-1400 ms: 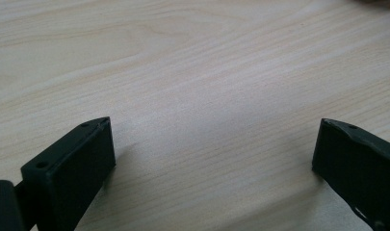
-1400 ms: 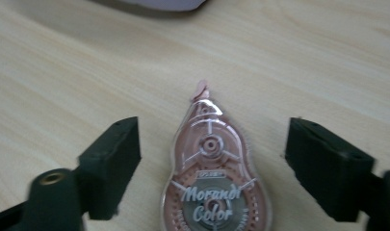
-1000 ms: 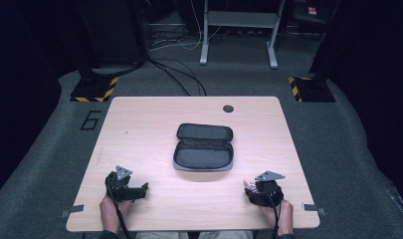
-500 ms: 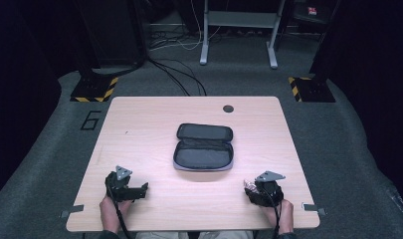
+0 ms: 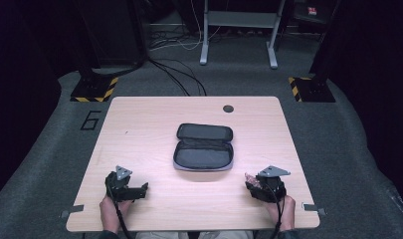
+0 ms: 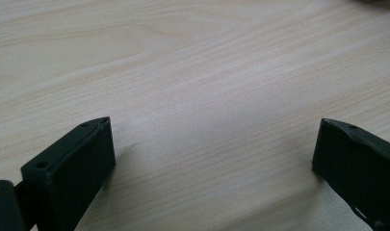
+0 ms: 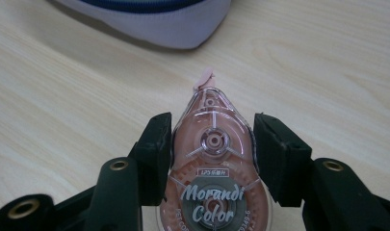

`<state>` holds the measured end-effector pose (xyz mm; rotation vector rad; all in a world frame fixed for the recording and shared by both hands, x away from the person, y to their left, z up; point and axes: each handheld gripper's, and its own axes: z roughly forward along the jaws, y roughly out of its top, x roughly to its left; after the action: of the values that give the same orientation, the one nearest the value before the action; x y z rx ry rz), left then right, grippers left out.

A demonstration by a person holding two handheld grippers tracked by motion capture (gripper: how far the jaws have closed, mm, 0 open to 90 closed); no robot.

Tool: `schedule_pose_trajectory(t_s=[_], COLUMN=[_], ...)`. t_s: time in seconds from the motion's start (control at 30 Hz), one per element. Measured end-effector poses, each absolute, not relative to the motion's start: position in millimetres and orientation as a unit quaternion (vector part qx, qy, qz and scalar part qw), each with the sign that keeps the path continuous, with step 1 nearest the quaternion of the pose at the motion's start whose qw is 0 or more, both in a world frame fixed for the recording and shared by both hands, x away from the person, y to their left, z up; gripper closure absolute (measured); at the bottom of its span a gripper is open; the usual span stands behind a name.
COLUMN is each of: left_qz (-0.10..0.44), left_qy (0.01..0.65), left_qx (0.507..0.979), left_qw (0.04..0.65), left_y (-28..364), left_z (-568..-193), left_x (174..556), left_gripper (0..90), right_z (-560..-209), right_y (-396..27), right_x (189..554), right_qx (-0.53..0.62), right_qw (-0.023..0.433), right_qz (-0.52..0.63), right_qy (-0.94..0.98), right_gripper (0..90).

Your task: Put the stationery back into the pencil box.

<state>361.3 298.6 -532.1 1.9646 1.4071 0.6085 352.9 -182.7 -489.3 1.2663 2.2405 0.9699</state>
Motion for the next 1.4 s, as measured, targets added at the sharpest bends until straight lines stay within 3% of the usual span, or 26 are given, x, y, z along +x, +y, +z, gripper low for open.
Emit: schedule_pose_trajectory(t_s=[0.77,1.4], left_qz=[0.230,0.230], left_qy=[0.534,0.534], left_qx=[0.748,0.748], left_qw=[0.319,0.319], left_y=[299,299], left_z=[-532,-532], left_x=[361,361], left_gripper=[1.0,1.0], right_z=[-441,-423], right_y=[-166,-139], right_x=[376,401], right_qx=[0.425,0.395], right_qw=[0.206,0.196], right_qz=[0.371,0.374], right_qy=[0.800,0.816], right_gripper=[49.8,49.8])
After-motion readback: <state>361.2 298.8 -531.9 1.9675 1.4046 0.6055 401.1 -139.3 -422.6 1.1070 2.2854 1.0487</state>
